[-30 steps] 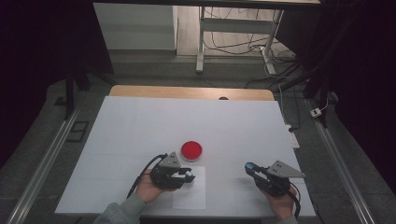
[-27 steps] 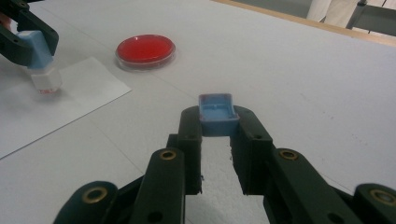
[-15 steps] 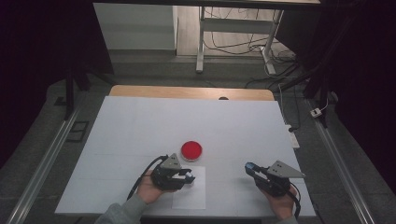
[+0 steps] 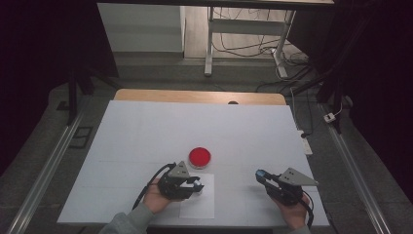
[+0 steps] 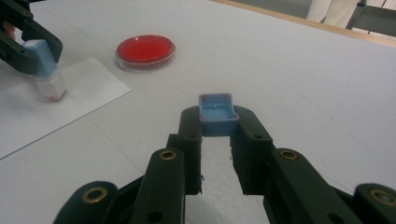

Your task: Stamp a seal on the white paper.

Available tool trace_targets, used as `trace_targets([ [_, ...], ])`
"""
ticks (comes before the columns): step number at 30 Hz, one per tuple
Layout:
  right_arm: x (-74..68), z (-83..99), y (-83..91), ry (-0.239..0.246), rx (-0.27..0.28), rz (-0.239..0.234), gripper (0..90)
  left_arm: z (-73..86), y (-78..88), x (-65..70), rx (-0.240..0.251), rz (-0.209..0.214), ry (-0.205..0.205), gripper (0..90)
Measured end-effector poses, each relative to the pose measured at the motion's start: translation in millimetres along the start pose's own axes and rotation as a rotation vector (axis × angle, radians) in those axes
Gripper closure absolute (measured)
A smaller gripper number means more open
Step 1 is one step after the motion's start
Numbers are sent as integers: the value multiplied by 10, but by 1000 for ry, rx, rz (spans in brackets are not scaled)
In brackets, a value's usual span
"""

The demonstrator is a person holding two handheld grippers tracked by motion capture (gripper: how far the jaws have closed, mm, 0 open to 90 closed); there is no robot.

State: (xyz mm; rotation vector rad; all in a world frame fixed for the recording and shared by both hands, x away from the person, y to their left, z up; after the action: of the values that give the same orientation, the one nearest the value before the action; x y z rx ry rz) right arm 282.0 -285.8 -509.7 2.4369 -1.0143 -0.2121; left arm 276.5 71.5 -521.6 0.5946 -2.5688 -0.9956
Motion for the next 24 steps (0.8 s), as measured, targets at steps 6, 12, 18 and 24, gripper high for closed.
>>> trace_targets([
  [6,0,0,1,1,0,0,737,10,-8,-1,-4,-2,-2,655],
  [12,-1,-1,2,1,0,0,736,11,-7,1,-8,-3,3,656],
  [18,0,-1,3,1,1,0,737,8,-7,0,-13,-3,6,657],
  [24,-2,-1,0,2,0,-1,736,-3,-20,18,-27,-13,-6,657],
])
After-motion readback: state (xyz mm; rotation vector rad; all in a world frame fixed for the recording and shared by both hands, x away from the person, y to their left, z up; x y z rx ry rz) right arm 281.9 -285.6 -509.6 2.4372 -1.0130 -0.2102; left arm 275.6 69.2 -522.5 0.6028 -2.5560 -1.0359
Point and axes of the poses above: each handheld gripper's, and its own axes: y roughly backward along the jaws, z roughly out of its underside, x roughly to its right, the point moved 1 cm from there along -y, roughly forward along the jaws, and after that the axes turned 4 degrees about -x, right-handed, at the moved point
